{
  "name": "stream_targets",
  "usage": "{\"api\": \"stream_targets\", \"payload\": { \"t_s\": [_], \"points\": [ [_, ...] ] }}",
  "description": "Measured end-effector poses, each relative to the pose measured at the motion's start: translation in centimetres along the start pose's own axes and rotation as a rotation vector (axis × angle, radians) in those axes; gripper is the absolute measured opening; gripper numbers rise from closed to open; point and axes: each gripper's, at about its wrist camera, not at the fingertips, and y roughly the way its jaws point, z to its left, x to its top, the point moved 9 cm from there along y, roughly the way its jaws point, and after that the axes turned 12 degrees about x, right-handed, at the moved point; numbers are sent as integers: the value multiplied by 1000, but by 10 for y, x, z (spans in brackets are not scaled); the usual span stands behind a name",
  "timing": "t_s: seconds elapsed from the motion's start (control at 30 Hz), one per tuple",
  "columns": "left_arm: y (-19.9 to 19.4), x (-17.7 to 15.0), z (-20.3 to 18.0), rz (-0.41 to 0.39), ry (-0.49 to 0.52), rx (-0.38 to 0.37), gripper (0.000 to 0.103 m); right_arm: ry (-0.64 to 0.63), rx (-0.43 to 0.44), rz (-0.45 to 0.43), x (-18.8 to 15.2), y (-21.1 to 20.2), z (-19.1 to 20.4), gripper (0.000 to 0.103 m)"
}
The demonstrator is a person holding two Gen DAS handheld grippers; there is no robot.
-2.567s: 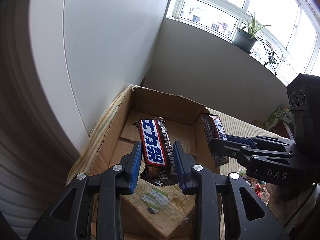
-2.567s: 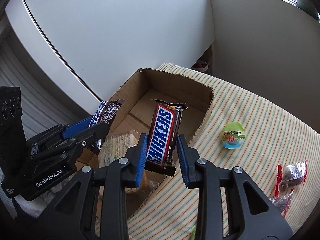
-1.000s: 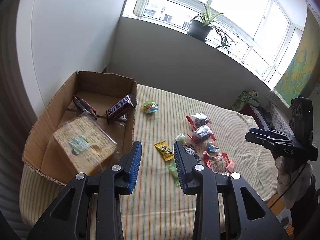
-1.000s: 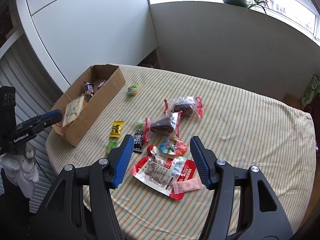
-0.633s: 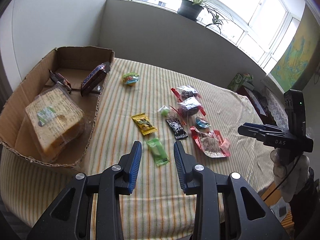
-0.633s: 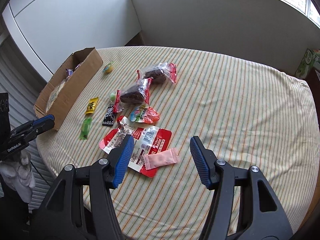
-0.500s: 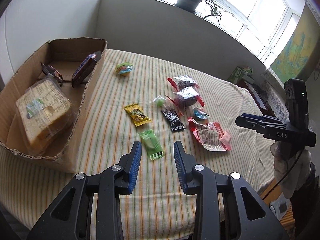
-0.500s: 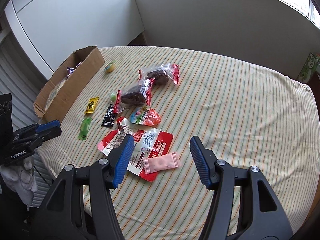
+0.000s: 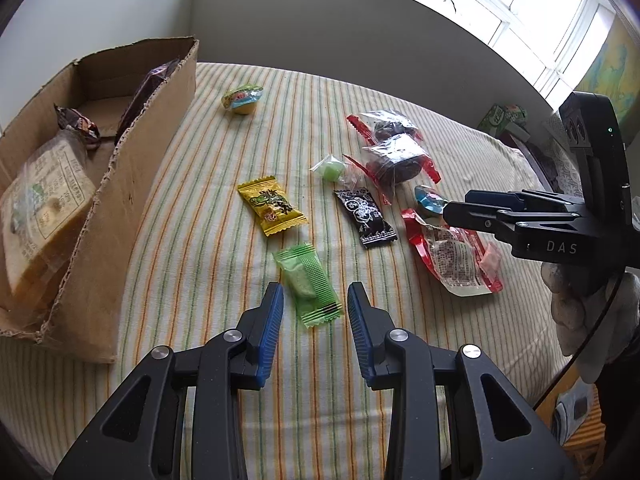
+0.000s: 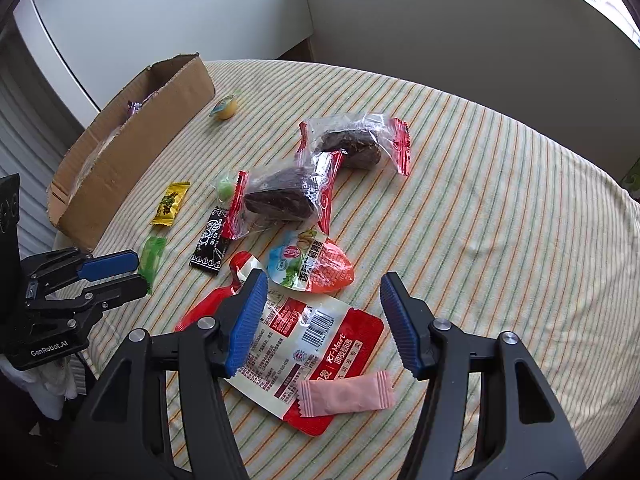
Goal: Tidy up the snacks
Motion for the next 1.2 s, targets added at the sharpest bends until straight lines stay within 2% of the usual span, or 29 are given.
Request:
{"api": "stream_targets", "payload": {
  "t_s": [0.17, 0.27, 0.5, 0.63, 0.7, 1.2],
  "points": [
    [6, 3, -4, -9, 48, 48, 32, -12, -5, 17, 2, 10, -3, 68],
    [5, 2, -7, -23, 83, 69, 32, -22, -5, 26, 4, 15, -1, 67],
    [5, 0, -7, -36, 115, 68, 31, -29, -14, 29, 7, 20, 2, 67],
    [6, 1, -3, -40, 110, 64, 25, -31, -22, 29, 5, 18, 2, 56],
    [7, 2, -1, -36, 96, 51, 22, -34, -25, 31, 4, 17, 3, 44],
    [1, 2, 8, -47, 44, 15, 20, -18, -21, -5, -2, -1, 11, 39]
  ]
}}
